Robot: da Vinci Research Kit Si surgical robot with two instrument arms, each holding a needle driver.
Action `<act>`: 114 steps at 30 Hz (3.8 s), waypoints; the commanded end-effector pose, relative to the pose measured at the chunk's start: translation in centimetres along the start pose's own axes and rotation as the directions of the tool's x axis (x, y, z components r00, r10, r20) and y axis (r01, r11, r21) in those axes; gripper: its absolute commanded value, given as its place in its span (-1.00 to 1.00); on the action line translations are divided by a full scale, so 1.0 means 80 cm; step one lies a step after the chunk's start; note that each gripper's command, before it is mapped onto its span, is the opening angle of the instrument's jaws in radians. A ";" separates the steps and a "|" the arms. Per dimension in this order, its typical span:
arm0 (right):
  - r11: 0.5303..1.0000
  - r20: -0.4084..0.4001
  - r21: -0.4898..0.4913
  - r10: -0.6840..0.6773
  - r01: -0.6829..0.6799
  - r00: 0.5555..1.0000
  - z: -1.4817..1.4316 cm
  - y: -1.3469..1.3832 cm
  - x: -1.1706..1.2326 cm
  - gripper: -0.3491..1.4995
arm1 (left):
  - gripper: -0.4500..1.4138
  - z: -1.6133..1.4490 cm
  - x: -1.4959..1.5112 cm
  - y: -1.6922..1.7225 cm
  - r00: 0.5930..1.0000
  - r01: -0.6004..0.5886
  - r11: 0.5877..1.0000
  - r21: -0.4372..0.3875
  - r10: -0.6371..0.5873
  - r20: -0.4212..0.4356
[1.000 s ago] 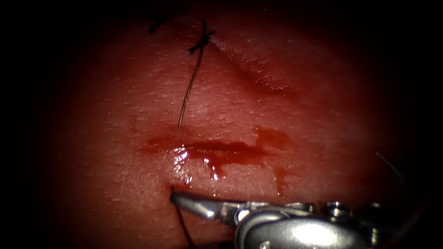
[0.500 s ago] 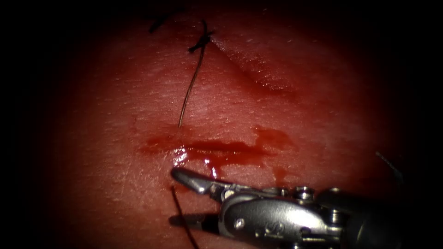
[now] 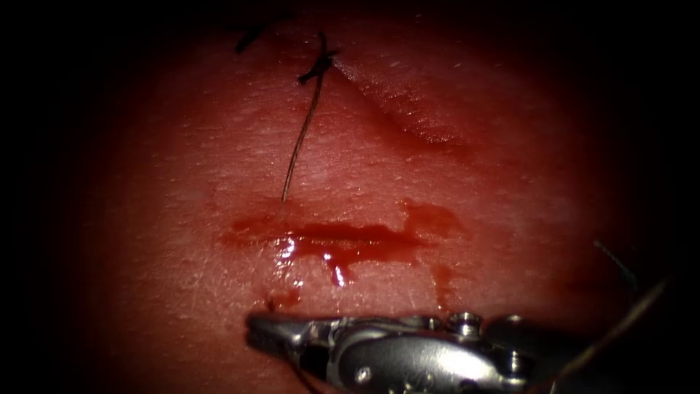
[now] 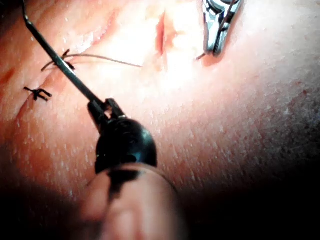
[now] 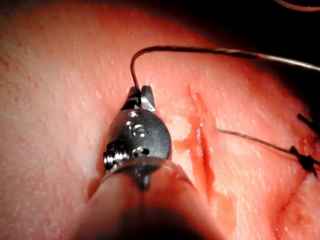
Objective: Wound Closure
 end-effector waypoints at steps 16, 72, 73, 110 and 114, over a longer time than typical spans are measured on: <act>0.984 -0.111 0.177 0.021 -0.001 0.994 -0.0043 -0.0011 0.0120 -1.00 | -1.00 0.0008 0.0003 -0.0003 1.000 0.005 1.000 0.004 -0.005 0.003; 0.282 -0.005 -0.162 0.958 -0.946 0.287 0.0055 0.0166 -0.0116 -1.00 | -1.00 0.0017 0.0006 -0.0009 1.000 0.020 1.000 0.018 -0.020 0.015; 0.280 -0.016 -0.157 0.958 -0.947 0.285 0.0051 0.0168 -0.0114 -1.00 | -1.00 0.0017 0.0006 -0.0009 1.000 0.019 1.000 0.018 -0.020 0.015; 0.617 -0.415 -0.032 0.708 -0.786 0.572 -0.0047 0.0182 -0.0034 0.98 | -1.00 0.0114 0.0106 -0.0021 0.991 0.054 0.998 0.033 -0.049 -0.125; 0.655 -0.401 -0.068 0.673 -0.753 0.622 -0.0083 0.0164 -0.0028 0.98 | -1.00 0.0151 0.0119 -0.0005 0.985 0.042 0.999 0.023 -0.038 -0.166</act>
